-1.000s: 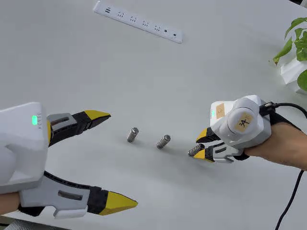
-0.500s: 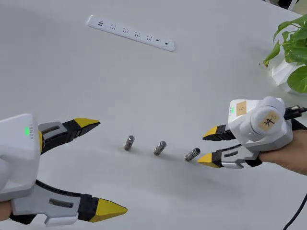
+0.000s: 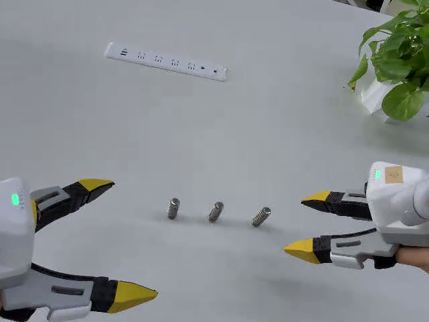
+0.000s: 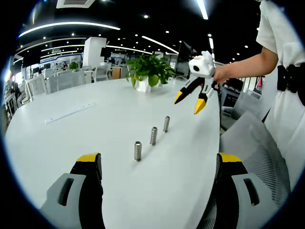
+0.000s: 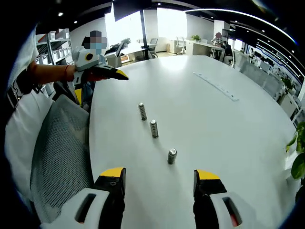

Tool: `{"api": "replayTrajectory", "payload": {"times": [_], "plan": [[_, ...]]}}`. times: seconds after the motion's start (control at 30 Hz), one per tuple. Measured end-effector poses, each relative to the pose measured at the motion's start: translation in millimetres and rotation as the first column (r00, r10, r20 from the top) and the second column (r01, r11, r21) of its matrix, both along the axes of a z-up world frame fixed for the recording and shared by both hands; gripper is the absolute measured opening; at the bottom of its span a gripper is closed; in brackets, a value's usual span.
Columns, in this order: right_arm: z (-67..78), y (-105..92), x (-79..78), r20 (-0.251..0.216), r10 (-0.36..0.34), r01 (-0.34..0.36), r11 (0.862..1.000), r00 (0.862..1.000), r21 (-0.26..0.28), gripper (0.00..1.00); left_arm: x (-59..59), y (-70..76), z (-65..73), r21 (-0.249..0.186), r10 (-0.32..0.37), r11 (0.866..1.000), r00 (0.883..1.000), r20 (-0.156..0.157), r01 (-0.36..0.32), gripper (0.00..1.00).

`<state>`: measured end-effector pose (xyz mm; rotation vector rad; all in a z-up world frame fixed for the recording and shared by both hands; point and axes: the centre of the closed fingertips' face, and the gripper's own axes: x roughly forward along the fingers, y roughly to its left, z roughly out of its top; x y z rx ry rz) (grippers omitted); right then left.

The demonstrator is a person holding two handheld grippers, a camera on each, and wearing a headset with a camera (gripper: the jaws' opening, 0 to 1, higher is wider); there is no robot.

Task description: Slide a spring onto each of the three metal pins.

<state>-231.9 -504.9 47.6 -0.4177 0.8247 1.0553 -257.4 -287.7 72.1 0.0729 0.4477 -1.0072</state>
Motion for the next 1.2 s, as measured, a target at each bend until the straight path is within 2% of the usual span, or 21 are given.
{"api": "replayTrajectory", "payload": {"times": [0.2,0.47,0.63,0.77,1.2], "plan": [[-2.6,-7.9,-12.9,0.009,-0.049,0.049,0.996,0.999,0.069,0.68,-0.6,3.3,-7.6,0.027,0.002,1.000,1.000,-0.002,-0.002,0.99],[-10.6,-16.3,-23.1,0.013,-0.094,0.092,0.987,0.995,0.129,0.83,-2.2,5.4,-14.9,0.057,0.008,0.998,1.000,-0.007,-0.007,0.99],[-11.2,-18.9,-25.7,0.024,-0.127,0.121,0.979,0.992,0.164,0.89,0.3,7.2,-14.6,0.046,0.024,0.999,1.000,-0.009,-0.024,0.99],[-10.6,-21.0,-24.7,0.026,-0.157,0.150,0.970,0.987,0.190,0.91,2.0,9.8,-16.5,0.052,0.034,0.998,0.999,-0.014,-0.033,0.99],[-10.0,-25.4,-27.5,0.027,-0.172,0.163,0.967,0.985,0.196,0.91,3.2,8.1,-17.7,0.059,0.028,0.998,0.999,-0.021,-0.027,0.99]]}}
